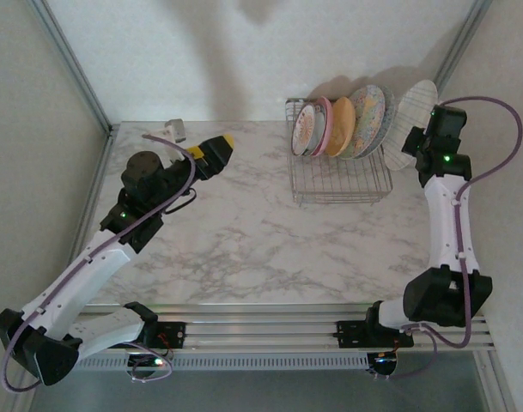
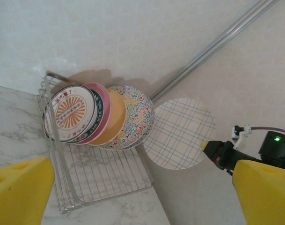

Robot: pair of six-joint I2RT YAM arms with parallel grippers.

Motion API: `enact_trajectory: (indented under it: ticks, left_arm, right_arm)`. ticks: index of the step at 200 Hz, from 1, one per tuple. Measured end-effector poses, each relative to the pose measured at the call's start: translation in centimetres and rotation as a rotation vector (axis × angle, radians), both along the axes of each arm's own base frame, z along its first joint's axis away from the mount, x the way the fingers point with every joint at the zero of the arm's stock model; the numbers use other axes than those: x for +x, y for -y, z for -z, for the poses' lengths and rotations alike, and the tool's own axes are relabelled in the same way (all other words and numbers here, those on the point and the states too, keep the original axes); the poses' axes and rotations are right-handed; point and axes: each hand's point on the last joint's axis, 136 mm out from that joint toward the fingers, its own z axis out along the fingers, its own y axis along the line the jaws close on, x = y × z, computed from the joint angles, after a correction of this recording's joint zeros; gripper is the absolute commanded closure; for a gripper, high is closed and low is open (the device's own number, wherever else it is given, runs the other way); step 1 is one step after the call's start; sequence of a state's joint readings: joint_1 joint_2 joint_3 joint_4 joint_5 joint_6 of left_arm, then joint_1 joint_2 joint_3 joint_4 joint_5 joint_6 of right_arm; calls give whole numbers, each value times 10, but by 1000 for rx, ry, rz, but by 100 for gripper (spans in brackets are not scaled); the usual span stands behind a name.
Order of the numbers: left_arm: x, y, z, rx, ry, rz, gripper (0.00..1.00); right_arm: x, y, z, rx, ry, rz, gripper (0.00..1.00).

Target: Unload the plates from the dish rack

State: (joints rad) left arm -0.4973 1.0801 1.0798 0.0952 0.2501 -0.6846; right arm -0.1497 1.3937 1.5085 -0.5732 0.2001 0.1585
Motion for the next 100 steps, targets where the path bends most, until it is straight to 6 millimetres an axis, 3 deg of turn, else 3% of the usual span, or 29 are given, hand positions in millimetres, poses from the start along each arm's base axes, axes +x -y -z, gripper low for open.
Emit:
enact_trajectory:
  ticks: [47,100]
  left_arm:
    - [10,24,10,-21,-60,55,6]
    - [22,73,26,-65,-151,159,8]
  right_arm:
    - [-42,-9,-42,8,68,39,100]
    - [-80,-53,-98,100,217,-78,100]
